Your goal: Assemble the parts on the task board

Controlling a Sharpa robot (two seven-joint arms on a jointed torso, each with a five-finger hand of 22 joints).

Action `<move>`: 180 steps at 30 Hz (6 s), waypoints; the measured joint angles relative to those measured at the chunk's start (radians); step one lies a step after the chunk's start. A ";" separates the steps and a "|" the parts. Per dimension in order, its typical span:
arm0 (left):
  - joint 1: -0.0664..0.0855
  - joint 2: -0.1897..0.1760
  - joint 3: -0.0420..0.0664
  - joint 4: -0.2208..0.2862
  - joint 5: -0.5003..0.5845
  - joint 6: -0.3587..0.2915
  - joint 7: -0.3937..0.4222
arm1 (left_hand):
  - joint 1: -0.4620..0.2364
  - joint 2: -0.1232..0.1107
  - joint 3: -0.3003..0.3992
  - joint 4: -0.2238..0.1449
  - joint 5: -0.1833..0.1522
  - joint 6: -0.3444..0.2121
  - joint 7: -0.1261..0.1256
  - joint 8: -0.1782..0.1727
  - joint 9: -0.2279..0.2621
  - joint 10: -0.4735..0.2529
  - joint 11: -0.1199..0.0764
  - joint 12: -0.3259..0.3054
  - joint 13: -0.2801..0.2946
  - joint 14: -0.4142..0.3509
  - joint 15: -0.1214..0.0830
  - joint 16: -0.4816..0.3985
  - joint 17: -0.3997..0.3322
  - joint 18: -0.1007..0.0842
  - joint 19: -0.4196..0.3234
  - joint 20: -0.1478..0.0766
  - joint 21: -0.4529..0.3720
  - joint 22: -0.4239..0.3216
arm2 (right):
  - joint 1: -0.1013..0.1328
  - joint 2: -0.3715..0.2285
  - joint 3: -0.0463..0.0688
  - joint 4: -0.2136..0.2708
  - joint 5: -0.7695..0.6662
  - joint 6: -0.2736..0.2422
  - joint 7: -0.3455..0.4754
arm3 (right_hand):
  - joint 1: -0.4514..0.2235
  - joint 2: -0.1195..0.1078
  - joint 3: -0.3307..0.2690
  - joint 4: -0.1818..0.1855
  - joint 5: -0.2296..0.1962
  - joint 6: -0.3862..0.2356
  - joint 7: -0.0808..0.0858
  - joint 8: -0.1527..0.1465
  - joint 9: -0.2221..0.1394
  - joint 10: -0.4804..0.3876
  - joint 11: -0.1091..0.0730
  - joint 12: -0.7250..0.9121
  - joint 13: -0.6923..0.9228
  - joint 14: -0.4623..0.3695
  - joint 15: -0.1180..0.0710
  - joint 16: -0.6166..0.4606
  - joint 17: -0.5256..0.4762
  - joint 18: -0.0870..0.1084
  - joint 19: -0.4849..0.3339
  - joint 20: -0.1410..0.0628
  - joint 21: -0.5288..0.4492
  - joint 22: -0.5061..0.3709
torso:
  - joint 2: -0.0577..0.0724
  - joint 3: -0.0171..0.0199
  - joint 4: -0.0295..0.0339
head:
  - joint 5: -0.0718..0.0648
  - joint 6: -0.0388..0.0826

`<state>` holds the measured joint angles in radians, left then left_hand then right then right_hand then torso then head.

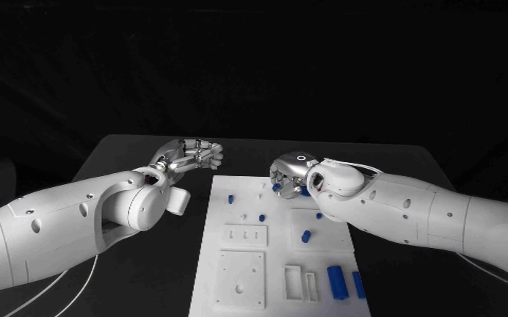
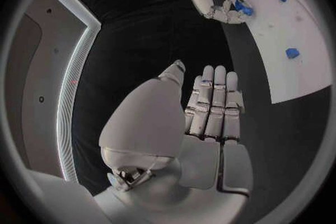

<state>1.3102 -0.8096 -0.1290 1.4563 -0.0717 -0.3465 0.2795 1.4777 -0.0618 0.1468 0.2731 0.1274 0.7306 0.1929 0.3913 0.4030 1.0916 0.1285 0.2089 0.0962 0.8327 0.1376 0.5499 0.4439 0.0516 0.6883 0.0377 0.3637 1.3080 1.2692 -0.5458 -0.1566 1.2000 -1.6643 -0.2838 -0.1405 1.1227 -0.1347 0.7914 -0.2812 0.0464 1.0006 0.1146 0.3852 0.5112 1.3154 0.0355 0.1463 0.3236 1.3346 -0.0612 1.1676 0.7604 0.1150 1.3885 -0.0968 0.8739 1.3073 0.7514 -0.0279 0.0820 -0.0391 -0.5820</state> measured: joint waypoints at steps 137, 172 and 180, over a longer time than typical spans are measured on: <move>0.011 0.036 -0.001 -0.125 -0.006 0.012 -0.012 | 0.020 -0.004 -0.018 0.013 0.000 0.000 0.000 -0.005 -0.008 -0.004 0.004 0.000 -0.007 -0.007 0.000 0.012 -0.008 -0.007 0.000 0.000 0.000 0.000 | 0.060 -0.111 0.015 -0.066 0.969 0.034 0.277 | 0.013 -0.006 -0.093 -0.003 0.159 -0.227 0.052 -0.089 -0.056 -0.263 0.106 -0.077 -0.192 -0.196 0.102 -0.634 -0.267 0.134 -0.154 0.205 -0.690 -0.514 | 0.002 0.0116 -0.0444 | 0.034 0.026; 0.011 0.042 -0.002 -0.124 -0.005 0.033 -0.017 | 0.020 -0.004 -0.021 0.016 0.000 0.000 0.000 -0.005 -0.009 -0.007 0.007 0.000 -0.009 -0.010 0.003 0.012 -0.012 0.002 0.000 0.000 0.000 0.000 | 0.048 -0.144 0.012 0.036 0.187 0.053 0.023 | -0.027 -0.077 -0.139 0.040 0.154 -0.124 0.052 -0.064 -0.041 -0.169 0.038 -0.015 0.000 0.018 0.020 -0.166 0.133 -0.041 0.075 -0.056 0.053 -0.009 | 0.002 0.0081 -0.0418 | 0.000 -0.004; 0.011 0.040 -0.002 -0.120 -0.005 0.036 -0.018 | 0.020 -0.004 -0.021 0.016 0.000 0.000 0.000 -0.005 -0.010 -0.007 0.007 0.000 -0.009 -0.014 0.006 0.011 -0.013 0.002 0.000 0.000 0.000 -0.001 | 0.035 -0.134 0.007 0.036 0.084 0.021 -0.020 | -0.008 -0.125 -0.110 0.069 0.087 -0.152 0.041 -0.082 -0.054 -0.278 0.088 -0.082 -0.060 0.009 0.059 -0.138 0.111 -0.025 0.079 -0.013 0.050 -0.028 | 0.002 0.0079 -0.0412 | 0.000 -0.006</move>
<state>1.3212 -0.7694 -0.1307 1.3359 -0.0771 -0.3106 0.2618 1.4972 -0.0656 0.1256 0.2888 0.1274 0.7306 0.1929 0.3863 0.3935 1.0843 0.1357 0.2089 0.0867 0.8192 0.1440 0.5614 0.4312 0.0534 0.6882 0.0377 0.3636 1.3075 1.3044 -0.6800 -0.1494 1.2362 -1.5808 -0.2629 -0.1606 1.1149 -0.2593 0.6811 -0.2120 0.1330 0.8490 0.1556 0.3036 0.4570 1.0376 0.1234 0.0647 0.2632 1.3440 -0.0019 1.0291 0.8712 0.0896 1.4673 -0.1094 0.9242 1.2798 0.7531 -0.0200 0.0407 -0.0386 -0.5880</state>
